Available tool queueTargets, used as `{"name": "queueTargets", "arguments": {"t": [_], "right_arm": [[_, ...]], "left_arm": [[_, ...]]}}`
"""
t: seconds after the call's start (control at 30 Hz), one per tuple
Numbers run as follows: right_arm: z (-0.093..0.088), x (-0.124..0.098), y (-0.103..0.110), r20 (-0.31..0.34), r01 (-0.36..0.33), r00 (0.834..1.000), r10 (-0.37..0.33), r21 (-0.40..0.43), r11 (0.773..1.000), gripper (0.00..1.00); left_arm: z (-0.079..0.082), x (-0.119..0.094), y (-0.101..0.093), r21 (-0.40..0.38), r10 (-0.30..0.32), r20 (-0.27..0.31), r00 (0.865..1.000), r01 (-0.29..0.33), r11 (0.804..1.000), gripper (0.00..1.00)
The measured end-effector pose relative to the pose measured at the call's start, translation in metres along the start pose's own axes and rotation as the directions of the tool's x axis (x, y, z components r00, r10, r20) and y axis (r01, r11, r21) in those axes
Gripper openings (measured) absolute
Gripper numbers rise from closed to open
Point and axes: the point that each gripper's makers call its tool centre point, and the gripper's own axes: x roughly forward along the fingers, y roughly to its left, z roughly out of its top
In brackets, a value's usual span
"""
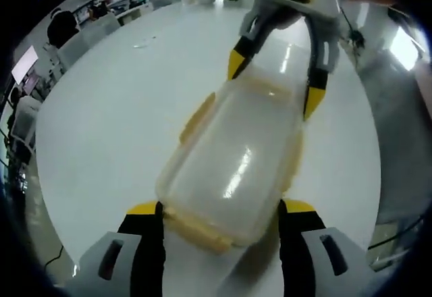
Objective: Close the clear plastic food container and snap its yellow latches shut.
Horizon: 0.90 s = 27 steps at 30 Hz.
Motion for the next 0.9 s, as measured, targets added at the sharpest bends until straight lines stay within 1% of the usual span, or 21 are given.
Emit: {"name": "queueTargets", "arguments": {"t": [0.13, 0.2, 0.23, 0.27, 0.33, 0.43, 0.53, 0.57, 0.6, 0.63, 0.7, 0.83, 0.87, 0.9], "right_arm": [[0.0, 0.0, -0.002, -0.014, 0.001, 1.0, -0.001, 0.003, 1.0, 0.63], [-0.001, -0.003, -0.005, -0.031, 0.017, 0.999, -0.016, 0.028, 0.999, 0.55], [0.002, -0.001, -0.002, -0.013, -0.002, 1.0, 0.002, 0.002, 1.0, 0.55], [-0.001, -0.002, -0.003, -0.024, 0.004, 1.0, -0.004, 0.008, 1.0, 0.55], [-0.002, -0.002, -0.003, -0.028, -0.007, 1.0, 0.007, -0.014, 1.0, 0.54], [-0.005, -0.004, -0.003, -0.041, -0.029, 0.999, 0.027, -0.058, 0.998, 0.52], [-0.008, -0.006, -0.002, -0.053, -0.044, 0.998, 0.04, -0.088, 0.995, 0.44], [-0.009, -0.007, -0.003, -0.056, -0.043, 0.998, 0.037, -0.094, 0.995, 0.38], [-0.009, -0.006, -0.005, -0.043, -0.029, 0.999, 0.027, -0.065, 0.997, 0.38], [-0.011, -0.007, -0.005, -0.054, -0.041, 0.998, 0.037, -0.079, 0.996, 0.38], [-0.01, -0.006, -0.004, -0.059, -0.043, 0.998, 0.038, -0.082, 0.996, 0.38], [-0.009, -0.006, -0.005, -0.078, -0.043, 0.996, 0.036, -0.086, 0.995, 0.38], [-0.009, -0.006, -0.005, -0.085, -0.045, 0.996, 0.038, -0.089, 0.995, 0.38], [-0.009, -0.006, -0.005, -0.091, -0.048, 0.995, 0.039, -0.091, 0.995, 0.38]], "left_arm": [[-0.006, -0.003, 0.001, 0.038, -0.018, -0.029, 0.999, 0.019, 0.999, 0.63], [-0.011, -0.006, 0.005, 0.036, -0.014, -0.047, 0.999, 0.016, 0.999, 0.6], [-0.012, -0.007, 0.002, 0.073, -0.038, -0.053, 0.998, 0.041, 0.996, 0.6], [-0.012, -0.007, 0.002, 0.071, -0.034, -0.052, 0.998, 0.038, 0.997, 0.59], [-0.013, -0.008, 0.003, 0.084, -0.039, -0.064, 0.997, 0.044, 0.995, 0.59], [-0.016, -0.009, 0.005, 0.141, -0.06, -0.108, 0.992, 0.075, 0.987, 0.57], [-0.017, -0.008, 0.007, 0.168, -0.066, -0.135, 0.989, 0.089, 0.982, 0.57], [-0.018, -0.009, 0.005, 0.194, -0.075, -0.152, 0.986, 0.104, 0.976, 0.57], [-0.016, -0.007, 0.005, 0.209, -0.074, -0.151, 0.986, 0.105, 0.972, 0.57], [-0.017, -0.007, 0.005, 0.2, -0.073, -0.161, 0.984, 0.105, 0.974, 0.56], [-0.018, -0.008, 0.005, 0.205, -0.074, -0.168, 0.983, 0.108, 0.973, 0.56], [-0.02, -0.009, 0.005, 0.232, -0.079, -0.191, 0.978, 0.123, 0.965, 0.55], [-0.021, -0.009, 0.005, 0.249, -0.084, -0.201, 0.976, 0.133, 0.959, 0.55], [-0.024, -0.011, 0.004, 0.298, -0.096, -0.228, 0.969, 0.164, 0.94, 0.53]]}}
